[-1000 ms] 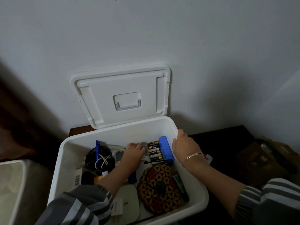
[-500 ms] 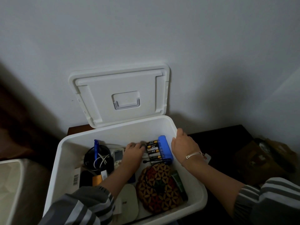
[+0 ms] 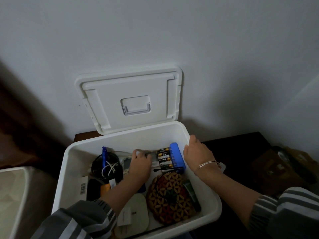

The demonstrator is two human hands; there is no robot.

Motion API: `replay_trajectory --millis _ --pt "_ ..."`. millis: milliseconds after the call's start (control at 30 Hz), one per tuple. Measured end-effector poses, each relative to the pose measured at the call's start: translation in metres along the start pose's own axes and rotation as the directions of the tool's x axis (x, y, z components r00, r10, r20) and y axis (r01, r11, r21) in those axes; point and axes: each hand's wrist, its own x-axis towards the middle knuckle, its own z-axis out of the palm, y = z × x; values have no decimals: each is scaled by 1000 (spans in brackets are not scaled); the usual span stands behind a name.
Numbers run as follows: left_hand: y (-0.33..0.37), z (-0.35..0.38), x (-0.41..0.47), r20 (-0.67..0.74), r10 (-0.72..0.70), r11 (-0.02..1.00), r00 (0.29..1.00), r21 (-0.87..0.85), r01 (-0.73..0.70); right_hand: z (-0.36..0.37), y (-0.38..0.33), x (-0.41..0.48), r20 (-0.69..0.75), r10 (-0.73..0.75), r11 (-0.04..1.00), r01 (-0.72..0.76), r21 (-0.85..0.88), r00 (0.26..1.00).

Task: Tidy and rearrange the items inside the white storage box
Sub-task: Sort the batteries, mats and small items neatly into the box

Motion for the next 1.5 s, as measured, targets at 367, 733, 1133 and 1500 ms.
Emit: replay_trajectory --millis 367,733,1133,1500 --pt "-17 -29 -14 -106 81 960 991 -260 -106 -1 0 0 -10 3 1000 -3 -3 1000" --pt "-66 -75 -139 87 134 843 987 -534 -67 -1 1 -3 -32 -11 999 12 41 999" --pt "-42 -24 -150 405 198 978 892 -138 -155 -6 0 -7 -7 -2 998 3 64 1000" --pt "-49 -38 -133 212 112 882 971 -471 1 0 3 -2 -22 -10 1000 11 28 1000"
